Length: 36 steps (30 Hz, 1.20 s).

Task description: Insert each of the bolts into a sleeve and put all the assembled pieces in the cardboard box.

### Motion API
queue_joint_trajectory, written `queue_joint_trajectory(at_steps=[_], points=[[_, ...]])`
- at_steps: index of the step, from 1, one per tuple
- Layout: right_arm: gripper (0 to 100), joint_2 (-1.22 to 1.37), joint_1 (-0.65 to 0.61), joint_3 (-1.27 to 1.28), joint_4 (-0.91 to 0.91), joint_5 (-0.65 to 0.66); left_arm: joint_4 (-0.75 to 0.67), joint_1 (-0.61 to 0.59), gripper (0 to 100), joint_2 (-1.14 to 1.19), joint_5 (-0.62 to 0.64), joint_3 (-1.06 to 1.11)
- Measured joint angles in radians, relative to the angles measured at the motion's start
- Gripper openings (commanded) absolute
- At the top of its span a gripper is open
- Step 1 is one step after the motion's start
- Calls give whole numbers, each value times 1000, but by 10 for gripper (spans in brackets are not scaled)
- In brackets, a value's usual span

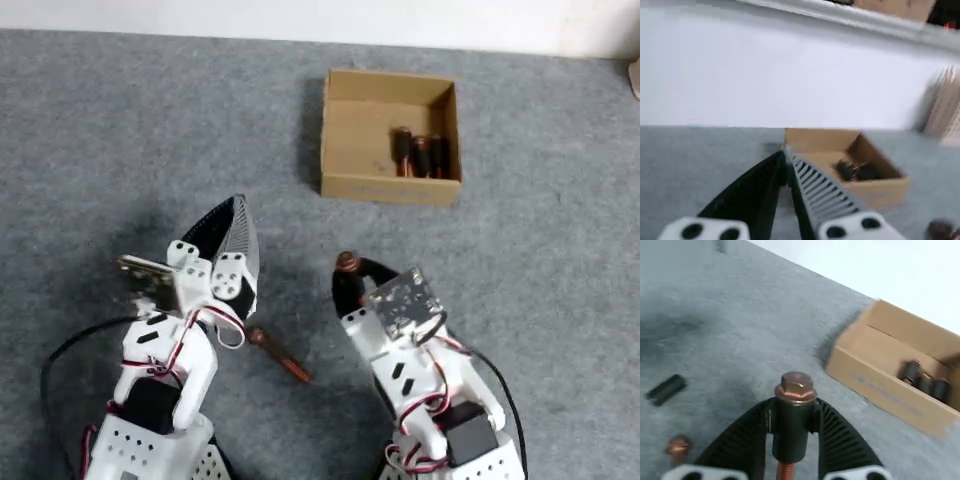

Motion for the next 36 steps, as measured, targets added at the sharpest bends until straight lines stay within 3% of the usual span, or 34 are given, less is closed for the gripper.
queue_joint_trajectory(at_steps=[5,12,18,22,32,36], points=[[5,215,101,-126,0,40,57,-32,11,0,-150,0],[5,819,215,-534,-52,40,201,-87,10,0,-172,-35],[5,1347,325,-1010,-43,41,204,-95,10,100,-172,-66],[5,1686,393,-1384,75,41,164,-95,10,345,-176,-172],[5,2457,420,-2242,327,41,147,-124,7,1278,-216,-632],[5,2713,425,-2504,350,41,187,-167,7,1387,-140,-718]])
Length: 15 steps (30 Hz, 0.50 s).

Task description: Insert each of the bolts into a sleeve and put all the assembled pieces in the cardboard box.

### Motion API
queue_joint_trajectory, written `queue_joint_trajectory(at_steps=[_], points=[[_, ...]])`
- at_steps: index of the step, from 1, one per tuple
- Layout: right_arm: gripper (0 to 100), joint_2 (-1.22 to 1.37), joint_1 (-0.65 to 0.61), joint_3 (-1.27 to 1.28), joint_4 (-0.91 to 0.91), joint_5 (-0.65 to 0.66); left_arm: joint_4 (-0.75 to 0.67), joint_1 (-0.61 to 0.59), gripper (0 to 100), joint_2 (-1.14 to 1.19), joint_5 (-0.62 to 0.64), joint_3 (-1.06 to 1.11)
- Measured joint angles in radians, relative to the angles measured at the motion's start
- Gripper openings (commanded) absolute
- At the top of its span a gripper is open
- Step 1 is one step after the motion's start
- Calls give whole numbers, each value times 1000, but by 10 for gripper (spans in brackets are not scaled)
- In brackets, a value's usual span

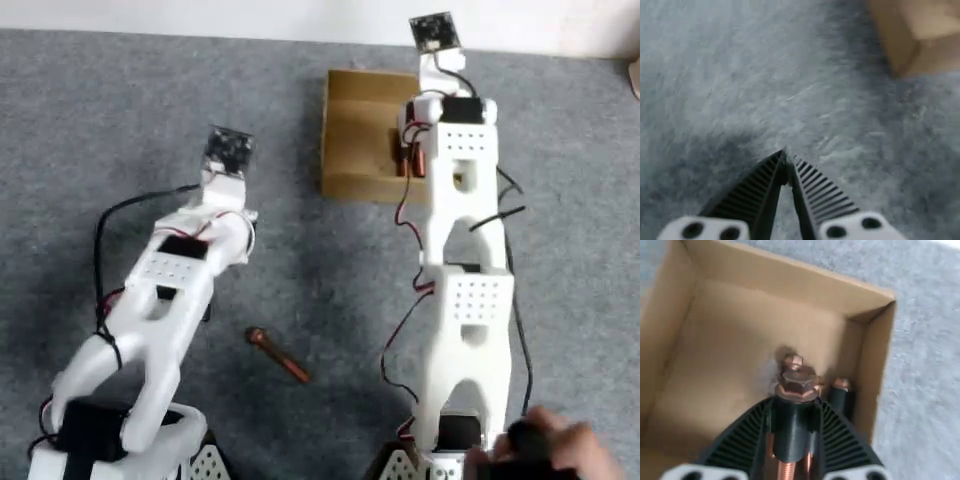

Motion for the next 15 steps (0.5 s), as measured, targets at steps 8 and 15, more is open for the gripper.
queue_joint_trajectory(at_steps=[8,15], points=[[6,318,-3,-354,0,0,15,-3,7,9,-5,-20],[166,388,-6,-434,17,2,15,-3,7,9,-5,-20]])
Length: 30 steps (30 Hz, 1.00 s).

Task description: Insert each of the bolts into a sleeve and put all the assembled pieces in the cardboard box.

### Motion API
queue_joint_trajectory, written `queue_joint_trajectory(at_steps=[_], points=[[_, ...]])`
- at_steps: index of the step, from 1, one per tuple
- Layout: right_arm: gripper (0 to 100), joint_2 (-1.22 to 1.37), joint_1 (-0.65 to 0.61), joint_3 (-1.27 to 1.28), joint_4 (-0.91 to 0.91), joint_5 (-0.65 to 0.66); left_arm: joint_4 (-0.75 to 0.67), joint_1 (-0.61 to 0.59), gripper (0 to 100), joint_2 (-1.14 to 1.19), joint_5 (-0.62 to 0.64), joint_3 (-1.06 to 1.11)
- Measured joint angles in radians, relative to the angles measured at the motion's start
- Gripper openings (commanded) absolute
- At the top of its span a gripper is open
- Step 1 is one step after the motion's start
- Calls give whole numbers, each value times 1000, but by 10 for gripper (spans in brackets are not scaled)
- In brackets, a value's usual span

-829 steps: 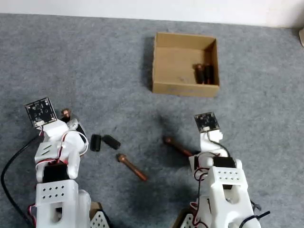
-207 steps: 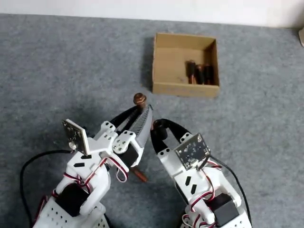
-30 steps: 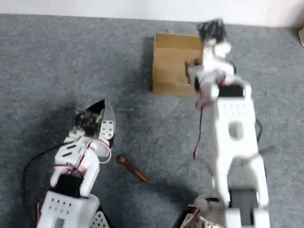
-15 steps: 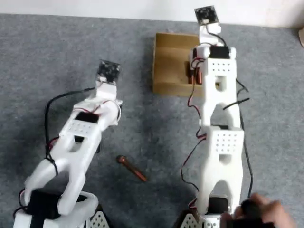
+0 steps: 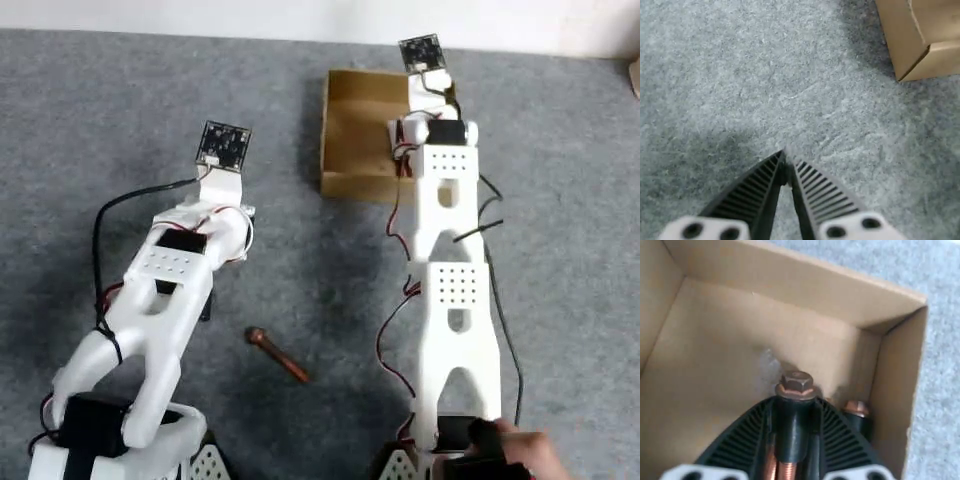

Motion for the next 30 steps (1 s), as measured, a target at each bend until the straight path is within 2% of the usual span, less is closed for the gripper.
queue_joint_trajectory(at_steps=[3,5,15,22,30], points=[[337,0,-2,-3,49,0,0,0,7,0,0,0],[392,2,-11,-5,87,-2,0,0,7,0,0,0],[392,-32,-12,-141,339,0,0,0,7,0,0,0],[392,-258,-17,-146,503,0,0,-34,7,-5,3,0],[392,-588,-31,-153,546,0,12,-196,7,-328,64,95]])
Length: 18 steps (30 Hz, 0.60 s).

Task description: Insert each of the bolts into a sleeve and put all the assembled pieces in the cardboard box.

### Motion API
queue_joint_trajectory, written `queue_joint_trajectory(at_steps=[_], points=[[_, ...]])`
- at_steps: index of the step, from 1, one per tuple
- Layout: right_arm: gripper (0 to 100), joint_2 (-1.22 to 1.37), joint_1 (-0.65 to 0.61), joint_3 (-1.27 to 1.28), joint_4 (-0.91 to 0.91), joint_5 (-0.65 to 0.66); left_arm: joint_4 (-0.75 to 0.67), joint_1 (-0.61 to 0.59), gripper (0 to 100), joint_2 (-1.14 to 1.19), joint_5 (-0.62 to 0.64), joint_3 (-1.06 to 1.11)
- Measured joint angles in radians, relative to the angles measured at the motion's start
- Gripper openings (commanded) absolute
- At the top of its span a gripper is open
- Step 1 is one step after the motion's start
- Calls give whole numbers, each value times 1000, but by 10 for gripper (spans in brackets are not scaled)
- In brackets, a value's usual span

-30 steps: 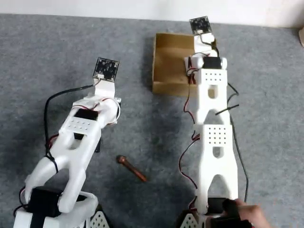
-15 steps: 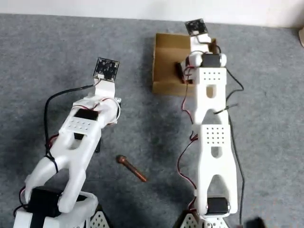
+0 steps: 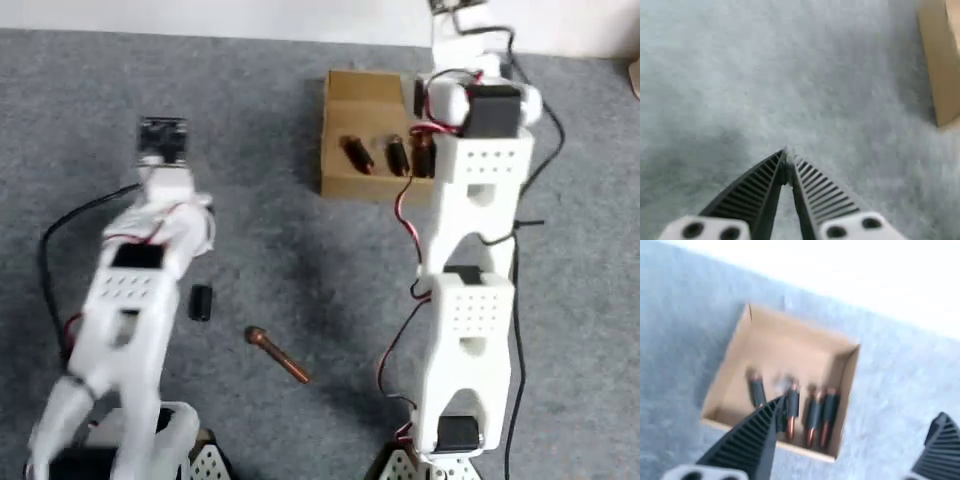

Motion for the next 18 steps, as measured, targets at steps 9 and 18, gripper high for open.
queue_joint_trajectory(at_steps=[9,18], points=[[392,-512,-60,273,0,0,414,-124,11,-425,5,-21],[392,-1264,-230,1142,0,0,563,-167,174,-571,-71,-17]])
